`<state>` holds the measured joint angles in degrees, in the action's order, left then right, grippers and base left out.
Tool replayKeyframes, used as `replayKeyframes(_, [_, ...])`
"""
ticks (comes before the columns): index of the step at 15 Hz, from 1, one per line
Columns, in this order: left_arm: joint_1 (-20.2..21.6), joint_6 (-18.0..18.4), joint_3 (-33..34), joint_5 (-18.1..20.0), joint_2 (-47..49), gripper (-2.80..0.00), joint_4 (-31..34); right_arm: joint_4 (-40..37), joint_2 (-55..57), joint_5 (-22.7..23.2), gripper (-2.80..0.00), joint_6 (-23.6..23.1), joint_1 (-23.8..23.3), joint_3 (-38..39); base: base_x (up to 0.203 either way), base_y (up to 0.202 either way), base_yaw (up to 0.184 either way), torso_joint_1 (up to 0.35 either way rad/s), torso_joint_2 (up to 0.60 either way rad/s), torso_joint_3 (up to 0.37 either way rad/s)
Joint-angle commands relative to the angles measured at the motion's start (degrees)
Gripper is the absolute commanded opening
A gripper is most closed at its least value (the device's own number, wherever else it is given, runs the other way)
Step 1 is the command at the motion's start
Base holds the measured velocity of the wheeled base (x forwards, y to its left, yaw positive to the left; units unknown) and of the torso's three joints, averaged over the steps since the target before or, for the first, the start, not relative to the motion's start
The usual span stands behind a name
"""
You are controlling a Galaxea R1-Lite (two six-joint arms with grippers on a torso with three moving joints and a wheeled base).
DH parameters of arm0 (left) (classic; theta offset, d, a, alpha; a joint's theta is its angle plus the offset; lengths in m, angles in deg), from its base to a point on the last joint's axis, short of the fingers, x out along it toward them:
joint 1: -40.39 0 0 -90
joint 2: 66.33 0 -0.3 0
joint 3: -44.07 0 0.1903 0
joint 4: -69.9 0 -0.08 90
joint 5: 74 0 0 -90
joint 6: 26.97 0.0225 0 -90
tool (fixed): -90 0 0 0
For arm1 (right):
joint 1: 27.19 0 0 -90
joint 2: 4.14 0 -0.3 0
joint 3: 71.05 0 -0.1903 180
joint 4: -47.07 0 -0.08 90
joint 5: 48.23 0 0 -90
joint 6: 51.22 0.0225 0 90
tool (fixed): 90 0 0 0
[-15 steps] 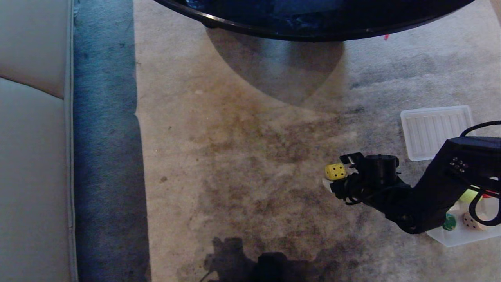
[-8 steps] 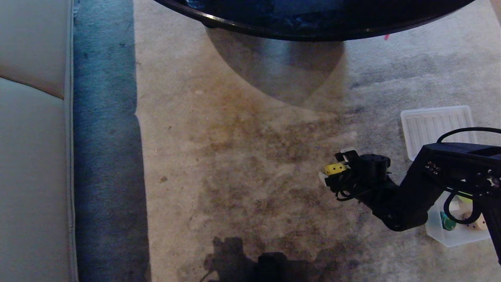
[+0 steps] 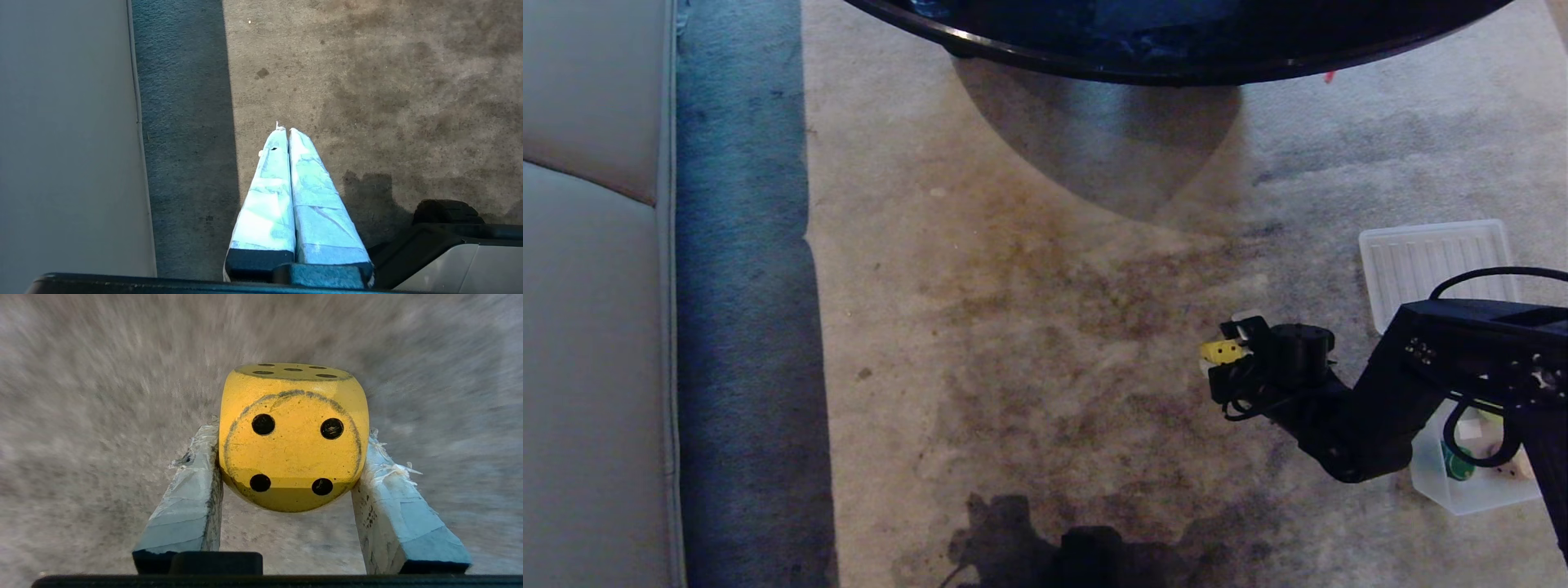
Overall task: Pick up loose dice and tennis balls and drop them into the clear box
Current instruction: Pick up toys out of the box, then put the toys in the box
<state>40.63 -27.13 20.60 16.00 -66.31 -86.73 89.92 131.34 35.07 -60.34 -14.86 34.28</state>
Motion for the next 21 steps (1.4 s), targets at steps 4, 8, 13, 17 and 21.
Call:
replayKeyframes(4, [0.02,-0.02,0.01,0.0,-0.02,-2.8,-0.01,-14.69,-23.83,0.03,-2.8,0.21,-1.78,5.06,0.0,0.0,0.0,0.0,0.0,0.0])
replayKeyframes(8, [0.02,-0.02,0.01,0.0,-0.02,-2.8,-0.01,-35.31,-50.62,0.01,-2.8,1.04,-3.72,13.33,0.0,0.0,0.0,0.0,0.0,0.0])
replayKeyframes(13, [0.02,-0.02,0.01,0.0,-0.02,-2.8,-0.01,-56.45,-85.77,0.14,-2.8,3.96,-7.85,29.05,0.0,0.0,0.0,0.0,0.0,0.0])
replayKeyframes(17, [0.02,-0.02,0.01,0.0,-0.02,-2.8,-0.01,-71.93,-107.15,2.93,-2.8,4.89,-13.86,37.27,0.0,0.0,0.0,0.0,0.0,0.0])
replayKeyframes(21, [0.02,-0.02,0.01,0.0,0.02,-2.8,-0.01,-78.94,-122.89,4.09,-2.8,4.92,-13.56,43.45,0.0,0.0,0.0,0.0,0.0,0.0])
